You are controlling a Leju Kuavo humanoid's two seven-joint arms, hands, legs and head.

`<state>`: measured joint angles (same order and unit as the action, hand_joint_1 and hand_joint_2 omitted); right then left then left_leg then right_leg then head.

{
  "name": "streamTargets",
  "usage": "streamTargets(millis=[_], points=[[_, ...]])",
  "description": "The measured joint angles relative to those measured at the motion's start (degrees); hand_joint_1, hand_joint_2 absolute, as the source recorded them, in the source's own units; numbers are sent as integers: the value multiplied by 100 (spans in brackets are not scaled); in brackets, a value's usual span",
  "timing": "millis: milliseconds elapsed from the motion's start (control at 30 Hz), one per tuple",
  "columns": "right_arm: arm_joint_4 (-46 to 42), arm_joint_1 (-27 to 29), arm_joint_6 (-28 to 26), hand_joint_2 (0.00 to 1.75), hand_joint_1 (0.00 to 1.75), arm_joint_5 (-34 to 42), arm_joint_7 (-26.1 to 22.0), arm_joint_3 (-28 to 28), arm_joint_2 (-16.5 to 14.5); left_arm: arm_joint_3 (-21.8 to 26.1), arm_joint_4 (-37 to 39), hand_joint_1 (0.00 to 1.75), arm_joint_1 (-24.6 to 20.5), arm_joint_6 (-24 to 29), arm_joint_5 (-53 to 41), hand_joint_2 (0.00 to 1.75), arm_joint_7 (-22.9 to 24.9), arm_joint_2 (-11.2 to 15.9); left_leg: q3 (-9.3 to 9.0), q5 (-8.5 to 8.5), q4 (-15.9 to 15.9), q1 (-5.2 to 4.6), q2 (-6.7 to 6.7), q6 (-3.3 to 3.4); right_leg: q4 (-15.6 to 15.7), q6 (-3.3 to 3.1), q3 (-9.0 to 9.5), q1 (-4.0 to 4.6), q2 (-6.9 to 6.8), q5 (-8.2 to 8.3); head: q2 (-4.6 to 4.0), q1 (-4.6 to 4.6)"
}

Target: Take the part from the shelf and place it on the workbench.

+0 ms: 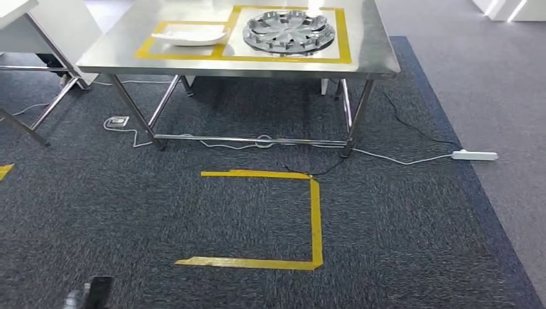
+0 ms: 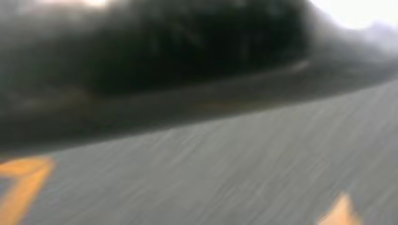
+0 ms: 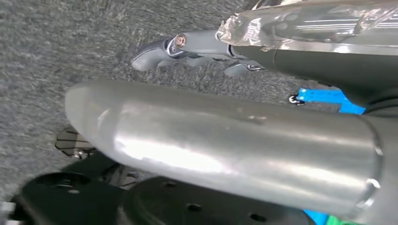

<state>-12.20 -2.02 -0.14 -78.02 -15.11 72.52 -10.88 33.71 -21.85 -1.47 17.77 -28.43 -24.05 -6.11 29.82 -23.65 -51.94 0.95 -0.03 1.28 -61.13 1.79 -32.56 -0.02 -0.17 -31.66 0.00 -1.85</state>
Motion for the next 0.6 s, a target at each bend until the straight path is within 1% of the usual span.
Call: streamTargets(millis=[33,67,100,133,167,200,233,267,300,333,367,400,433,467,500,567,600], points=[[0,2,2,0,0,2,-3,0,10,-47,129,0,75,-51,-54,0,161,-90,23,14,5,12,-14,-5,-379,44,-158,-25,6,-206,0,-5],[0,7,3,0,0,12,-9,1,21,-81,239,0,139,-81,-81,0,216,-164,51,22,-3,30,-31,-23,-696,88,-290,-52,8,-336,0,-8],[0,12,3,0,0,26,-23,3,30,-109,335,0,188,-104,-97,0,232,-218,77,27,-16,57,-52,-48,-863,136,-354,-83,8,-366,0,-10],[-1,14,3,0,0,47,-40,8,34,-129,415,0,209,-128,-104,0,245,-260,103,29,-39,95,-78,-86,-784,188,-300,-122,8,-269,0,-12],[-2,12,3,0,0,69,-57,13,41,-144,474,0,215,-144,-116,0,253,-276,127,20,-79,139,-101,-136,-492,247,-141,-169,8,-87,0,-12],[-3,2,7,0,0,85,-72,18,48,-156,516,0,212,-155,-128,0,256,-278,158,-4,-146,177,-123,-201,-101,331,68,-222,23,68,0,-14],[-3,-8,14,0,0,96,-82,20,40,-164,545,0,204,-162,-138,0,260,-267,192,-36,-226,200,-147,-273,220,371,233,-253,66,171,0,-28],[-4,-16,21,0,0,99,-89,22,39,-171,569,0,196,-168,-148,0,263,-254,223,-67,-298,199,-161,-334,404,350,329,-271,99,201,0,-30],[-4,-18,27,0,0,100,-95,24,34,-176,588,0,188,-172,-153,0,264,-243,243,-99,-353,192,-172,-382,462,300,357,-281,127,172,0,-30],[-4,-14,28,0,0,102,-98,25,30,-180,605,0,182,-174,-154,0,265,-234,247,-126,-376,183,-180,-410,433,215,341,-281,138,160,0,-21],[-7,-9,27,0,0,103,-99,27,38,-184,625,0,180,-176,-155,0,265,-237,242,-142,-377,177,-179,-419,420,152,338,-291,119,159,0,3],[-7,-5,27,0,0,103,-100,29,38,-187,638,0,180,-175,-155,0,265,-235,235,-157,-372,178,-178,-420,420,130,340,-295,109,163,0,20],[-7,-5,27,0,0,104,-100,30,38,-188,651,0,179,-175,-155,0,265,-234,231,-155,-363,172,-177,-407,419,108,341,-286,103,172,0,34],[-7,-6,31,0,0,102,-101,31,37,-190,664,0,178,-175,-156,0,265,-235,229,-118,-349,165,-177,-351,416,76,340,-268,98,180,0,47],[-7,-6,33,0,0,100,-101,31,37,-191,675,0,178,-175,-161,0,267,-234,235,-77,-341,158,-178,-275,411,45,340,-244,92,187,0,58],[-7,-4,33,0,0,90,-101,31,36,-192,696,0,179,-175,-190,0,278,-229,265,-13,-339,153,-179,-150,401,1,340,-215,81,202,0,68],[-7,-2,32,0,0,86,-100,31,35,-192,704,0,180,-175,-208,0,284,-226,286,-14,-350,153,-180,-135,396,-5,336,-212,77,208,0,72]])
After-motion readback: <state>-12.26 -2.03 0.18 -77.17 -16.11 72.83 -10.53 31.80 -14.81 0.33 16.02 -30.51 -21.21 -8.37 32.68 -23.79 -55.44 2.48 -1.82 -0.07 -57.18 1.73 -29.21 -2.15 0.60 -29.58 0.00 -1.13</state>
